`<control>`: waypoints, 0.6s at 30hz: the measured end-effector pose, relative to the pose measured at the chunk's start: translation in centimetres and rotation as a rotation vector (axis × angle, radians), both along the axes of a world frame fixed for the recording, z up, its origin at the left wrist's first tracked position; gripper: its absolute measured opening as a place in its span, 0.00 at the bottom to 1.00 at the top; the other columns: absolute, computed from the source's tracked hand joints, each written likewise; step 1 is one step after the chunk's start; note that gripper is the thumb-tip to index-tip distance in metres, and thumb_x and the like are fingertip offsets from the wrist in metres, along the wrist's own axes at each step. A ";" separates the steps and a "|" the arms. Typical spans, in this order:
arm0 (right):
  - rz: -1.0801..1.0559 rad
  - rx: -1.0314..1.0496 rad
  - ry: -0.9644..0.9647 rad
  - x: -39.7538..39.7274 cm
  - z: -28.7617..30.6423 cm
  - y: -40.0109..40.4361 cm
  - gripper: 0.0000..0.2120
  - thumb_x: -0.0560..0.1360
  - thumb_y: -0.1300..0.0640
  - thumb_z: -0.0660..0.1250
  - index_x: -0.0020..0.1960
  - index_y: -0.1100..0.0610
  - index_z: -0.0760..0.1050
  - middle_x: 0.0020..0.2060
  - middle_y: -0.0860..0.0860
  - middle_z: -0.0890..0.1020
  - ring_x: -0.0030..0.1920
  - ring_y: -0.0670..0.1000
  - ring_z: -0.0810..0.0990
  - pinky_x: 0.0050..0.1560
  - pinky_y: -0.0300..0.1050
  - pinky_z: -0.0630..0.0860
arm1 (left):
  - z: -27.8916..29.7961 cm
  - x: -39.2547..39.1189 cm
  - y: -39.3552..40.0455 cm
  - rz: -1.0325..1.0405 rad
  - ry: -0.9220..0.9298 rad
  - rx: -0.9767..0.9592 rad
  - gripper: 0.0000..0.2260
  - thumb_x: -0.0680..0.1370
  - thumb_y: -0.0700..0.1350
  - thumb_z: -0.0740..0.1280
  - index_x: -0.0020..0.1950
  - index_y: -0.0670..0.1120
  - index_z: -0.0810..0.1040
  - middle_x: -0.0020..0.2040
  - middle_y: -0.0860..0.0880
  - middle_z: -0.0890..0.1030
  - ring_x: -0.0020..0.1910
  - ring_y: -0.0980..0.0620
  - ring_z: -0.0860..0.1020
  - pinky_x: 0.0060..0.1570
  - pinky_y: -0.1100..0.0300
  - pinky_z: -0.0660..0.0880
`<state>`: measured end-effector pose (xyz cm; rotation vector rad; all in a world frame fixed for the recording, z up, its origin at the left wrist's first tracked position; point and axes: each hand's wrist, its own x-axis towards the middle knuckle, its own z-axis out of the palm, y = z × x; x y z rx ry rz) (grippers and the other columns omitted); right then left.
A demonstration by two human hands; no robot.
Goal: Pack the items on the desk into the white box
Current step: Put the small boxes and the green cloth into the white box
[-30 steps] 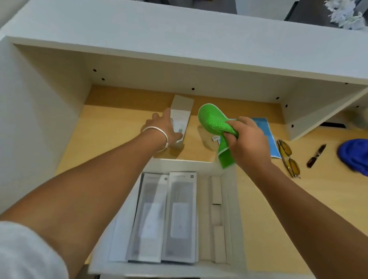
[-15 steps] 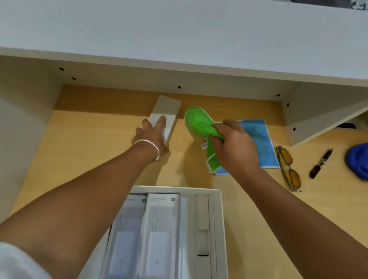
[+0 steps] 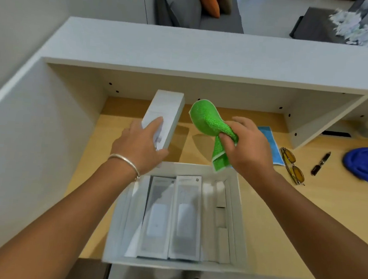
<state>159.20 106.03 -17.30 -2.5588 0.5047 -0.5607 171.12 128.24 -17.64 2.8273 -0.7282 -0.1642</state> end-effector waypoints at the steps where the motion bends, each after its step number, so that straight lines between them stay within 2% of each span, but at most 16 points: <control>1: 0.002 -0.007 -0.009 -0.8 0.4 0.9 0.15 0.76 0.52 0.66 0.61 0.51 0.78 0.60 0.49 0.77 0.57 0.50 0.75 0.49 0.47 0.73 | 0.4 -1.4 1.1 -0.002 -0.006 0.000 0.34 0.70 0.62 0.64 0.73 0.62 0.53 0.64 0.44 0.69 0.54 0.44 0.73 0.40 0.56 0.74; 5: 0.021 -0.027 -0.042 -4.5 1.2 4.7 0.14 0.76 0.52 0.65 0.61 0.51 0.78 0.58 0.48 0.78 0.55 0.49 0.75 0.49 0.49 0.75 | 1.2 -6.9 4.7 -0.009 -0.011 -0.006 0.35 0.70 0.63 0.62 0.73 0.63 0.51 0.66 0.44 0.67 0.56 0.43 0.72 0.44 0.51 0.78; 10: 0.002 -0.061 0.000 -9.1 0.4 8.3 0.15 0.76 0.52 0.66 0.62 0.51 0.77 0.60 0.48 0.77 0.57 0.49 0.75 0.47 0.45 0.74 | 0.0 -12.9 8.2 -0.050 -0.024 0.014 0.34 0.70 0.62 0.61 0.73 0.63 0.49 0.65 0.45 0.65 0.56 0.43 0.71 0.41 0.54 0.74; 14: 0.027 -0.094 0.100 -11.6 -1.4 9.9 0.16 0.75 0.51 0.66 0.62 0.51 0.77 0.60 0.47 0.77 0.56 0.51 0.76 0.46 0.50 0.77 | -2.1 -15.9 9.9 -0.058 0.040 0.076 0.33 0.71 0.62 0.59 0.73 0.64 0.49 0.64 0.46 0.64 0.57 0.44 0.70 0.42 0.54 0.71; 18: 0.016 -0.130 0.242 -12.4 -3.4 9.6 0.14 0.76 0.51 0.64 0.61 0.52 0.77 0.57 0.49 0.77 0.55 0.53 0.75 0.42 0.49 0.76 | -3.8 -16.0 9.6 -0.041 0.072 0.158 0.32 0.73 0.61 0.57 0.75 0.62 0.48 0.66 0.46 0.65 0.57 0.44 0.70 0.42 0.55 0.70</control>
